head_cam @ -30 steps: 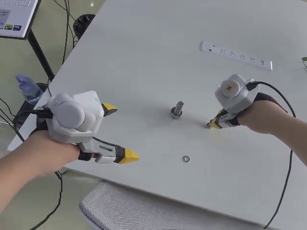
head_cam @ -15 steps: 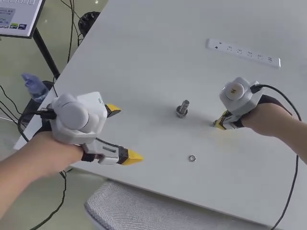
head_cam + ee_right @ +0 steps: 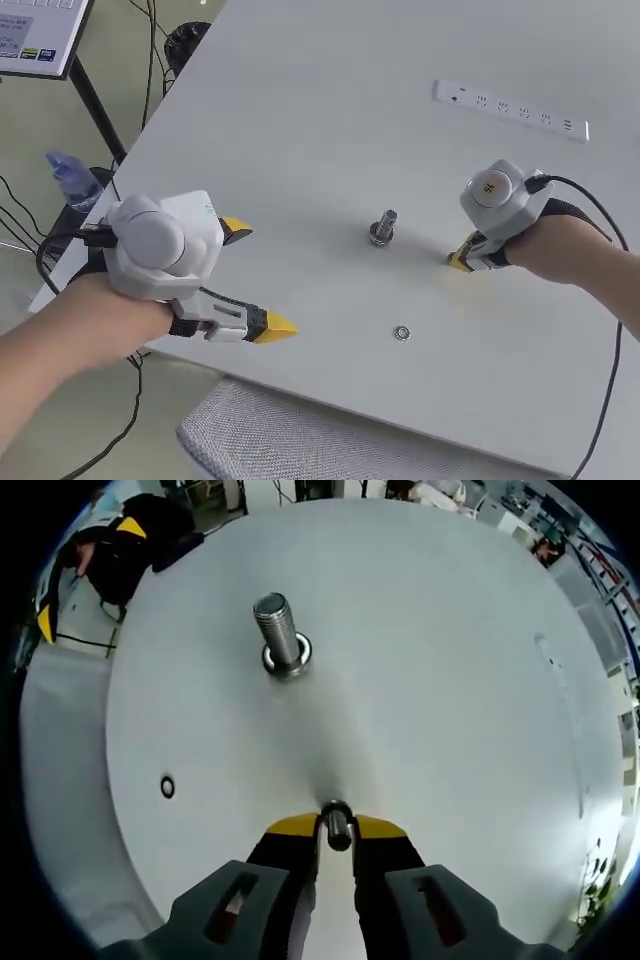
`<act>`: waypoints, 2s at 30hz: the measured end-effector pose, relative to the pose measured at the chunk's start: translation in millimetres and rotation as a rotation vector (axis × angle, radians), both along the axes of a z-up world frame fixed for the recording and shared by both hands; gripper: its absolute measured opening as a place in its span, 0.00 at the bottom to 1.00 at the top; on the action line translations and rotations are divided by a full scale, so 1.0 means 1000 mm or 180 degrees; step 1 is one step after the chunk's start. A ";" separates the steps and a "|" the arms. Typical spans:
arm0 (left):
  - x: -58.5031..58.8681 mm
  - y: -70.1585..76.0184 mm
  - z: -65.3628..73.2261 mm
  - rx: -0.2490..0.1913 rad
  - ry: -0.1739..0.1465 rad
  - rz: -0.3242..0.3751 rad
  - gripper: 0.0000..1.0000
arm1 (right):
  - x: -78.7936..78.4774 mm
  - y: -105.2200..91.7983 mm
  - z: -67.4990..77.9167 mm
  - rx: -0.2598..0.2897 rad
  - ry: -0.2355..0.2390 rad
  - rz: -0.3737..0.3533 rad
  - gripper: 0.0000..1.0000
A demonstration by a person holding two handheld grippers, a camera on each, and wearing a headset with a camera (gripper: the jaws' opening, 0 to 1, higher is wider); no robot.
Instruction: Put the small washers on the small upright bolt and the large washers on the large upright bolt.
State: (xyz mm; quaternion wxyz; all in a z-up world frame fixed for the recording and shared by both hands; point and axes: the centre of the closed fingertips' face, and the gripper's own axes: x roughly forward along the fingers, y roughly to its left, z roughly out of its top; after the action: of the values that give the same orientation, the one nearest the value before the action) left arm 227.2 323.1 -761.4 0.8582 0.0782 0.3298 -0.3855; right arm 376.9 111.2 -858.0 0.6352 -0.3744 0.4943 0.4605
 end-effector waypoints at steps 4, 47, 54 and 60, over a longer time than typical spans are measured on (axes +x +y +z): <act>0.000 -0.001 -0.001 -0.0005 0.0008 -0.0010 0.82 | 0.003 -0.001 -0.003 0.0009 0.0007 -0.0022 0.13; 0.004 -0.010 0.001 -0.0025 -0.0157 -0.0114 0.95 | 0.001 0.010 0.041 0.0268 -0.0086 -0.0019 0.27; 0.004 -0.014 -0.006 -0.0023 -0.0125 -0.0154 0.99 | -0.003 0.017 0.058 0.0327 -0.0135 0.0066 0.30; 0.002 -0.017 -0.007 -0.0003 -0.0095 -0.0193 0.99 | -0.007 0.018 0.062 0.0308 -0.0139 0.0130 0.33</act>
State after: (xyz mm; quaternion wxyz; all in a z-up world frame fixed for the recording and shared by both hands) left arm 229.4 306.5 -768.6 0.8510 0.0936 0.3143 -0.4103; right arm 369.7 128.9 -795.8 0.6536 -0.3632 0.4498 0.4885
